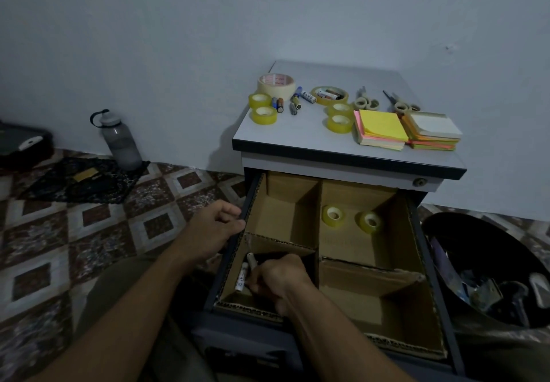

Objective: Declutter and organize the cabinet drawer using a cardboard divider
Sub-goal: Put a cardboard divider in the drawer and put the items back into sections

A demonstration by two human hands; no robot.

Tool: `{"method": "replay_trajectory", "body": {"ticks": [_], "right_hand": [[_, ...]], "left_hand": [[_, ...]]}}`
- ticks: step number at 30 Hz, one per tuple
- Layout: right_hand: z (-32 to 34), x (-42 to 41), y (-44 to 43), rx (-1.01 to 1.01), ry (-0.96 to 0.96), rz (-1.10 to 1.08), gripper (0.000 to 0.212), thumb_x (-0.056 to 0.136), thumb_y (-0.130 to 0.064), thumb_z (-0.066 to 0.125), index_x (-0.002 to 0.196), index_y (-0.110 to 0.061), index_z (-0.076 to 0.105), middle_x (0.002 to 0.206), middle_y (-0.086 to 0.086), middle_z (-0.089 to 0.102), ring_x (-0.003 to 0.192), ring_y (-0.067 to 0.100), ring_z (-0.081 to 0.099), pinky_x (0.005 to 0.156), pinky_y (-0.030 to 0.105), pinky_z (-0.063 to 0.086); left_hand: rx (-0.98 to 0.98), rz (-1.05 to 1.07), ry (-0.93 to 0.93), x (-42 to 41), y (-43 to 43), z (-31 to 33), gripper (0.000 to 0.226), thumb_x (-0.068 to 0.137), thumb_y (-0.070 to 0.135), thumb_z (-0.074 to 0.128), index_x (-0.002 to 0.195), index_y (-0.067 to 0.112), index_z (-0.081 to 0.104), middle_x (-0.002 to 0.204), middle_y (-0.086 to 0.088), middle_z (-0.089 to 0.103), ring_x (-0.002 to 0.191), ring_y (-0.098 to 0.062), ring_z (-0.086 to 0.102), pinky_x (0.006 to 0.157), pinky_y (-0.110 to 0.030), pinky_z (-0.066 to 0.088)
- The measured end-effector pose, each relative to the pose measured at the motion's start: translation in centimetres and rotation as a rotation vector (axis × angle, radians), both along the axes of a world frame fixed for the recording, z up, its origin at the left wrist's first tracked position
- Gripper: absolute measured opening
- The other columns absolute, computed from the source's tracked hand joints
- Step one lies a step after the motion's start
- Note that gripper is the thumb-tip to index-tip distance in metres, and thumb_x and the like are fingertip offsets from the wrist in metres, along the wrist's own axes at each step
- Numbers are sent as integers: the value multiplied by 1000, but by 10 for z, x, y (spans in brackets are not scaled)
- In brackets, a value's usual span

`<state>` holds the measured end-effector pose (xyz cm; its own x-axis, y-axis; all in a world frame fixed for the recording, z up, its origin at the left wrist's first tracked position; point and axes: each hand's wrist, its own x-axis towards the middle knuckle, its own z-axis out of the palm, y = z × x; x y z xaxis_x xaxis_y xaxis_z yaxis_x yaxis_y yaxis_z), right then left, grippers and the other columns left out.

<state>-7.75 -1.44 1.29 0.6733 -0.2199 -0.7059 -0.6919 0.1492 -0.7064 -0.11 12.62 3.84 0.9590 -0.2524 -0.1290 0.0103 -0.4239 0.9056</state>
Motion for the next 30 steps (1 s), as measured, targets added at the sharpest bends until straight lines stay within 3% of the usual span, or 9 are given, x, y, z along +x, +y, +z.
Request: {"method": "replay_trajectory", "body": {"ticks": [4,7,11,15,18,22,26,28,30], "right_hand": [[-2,4,3,-203,12,126,4,78,4,69,80,1,71,82,16,72,59,24,65,43,20,46],[-4,5,8,-224,8,172,17,77,2,75,93,6,72,89,22,72,60,25,68,44,23,49],[-1,4,14,-265,8,237,22,75,-13,80,91,1,72,95,16,73,84,28,72,69,36,61],[4,0,3,-278,61,381,9,82,-6,70,84,0,65,78,13,64,66,27,62,43,15,42],[2,-1,1,-264,57,388,9,76,-1,68,85,0,65,82,15,62,70,25,59,53,23,43],[4,-1,-3,-268,48,500,8,82,-4,63,77,-6,57,83,6,54,73,18,52,49,18,37],[1,2,-1,-235,35,540,8,74,-1,60,75,-9,57,85,1,58,78,16,55,61,20,45],[-6,4,1,-188,-16,490,11,70,-2,63,78,-9,60,96,7,64,89,21,62,79,32,55],[-11,4,3,-173,-100,474,6,86,-7,59,89,-12,62,103,9,62,93,20,60,92,37,54]], "left_hand": [[8,-9,0,0,1,-3,14,91,25,69,105,25,64,101,-5,65,94,-18,65,72,-30,50],[17,-8,-1,0,4,-5,14,91,27,69,104,28,64,100,-3,66,95,-17,65,77,-34,52],[5,-8,-9,-1,3,-4,14,91,25,69,103,28,64,99,-3,66,94,-17,66,74,-32,50],[2,-13,-7,-1,4,-5,13,91,24,69,103,28,64,100,-4,66,95,-18,66,81,-38,55],[6,-20,-8,-1,5,-5,14,91,25,69,103,28,64,101,-4,66,97,-17,66,87,-39,54],[11,-20,-14,-1,4,-5,15,91,25,69,105,27,64,103,-4,66,100,-16,64,87,-35,51],[27,-23,-18,-2,4,-4,16,91,25,69,107,26,64,104,-4,65,100,-15,63,82,-30,49],[21,-22,-14,-2,4,-3,16,91,25,69,107,26,64,103,-3,65,99,-15,64,81,-30,49],[15,-23,-7,-3,4,-3,17,92,25,69,108,26,64,104,-3,65,100,-15,64,80,-29,48]]}}
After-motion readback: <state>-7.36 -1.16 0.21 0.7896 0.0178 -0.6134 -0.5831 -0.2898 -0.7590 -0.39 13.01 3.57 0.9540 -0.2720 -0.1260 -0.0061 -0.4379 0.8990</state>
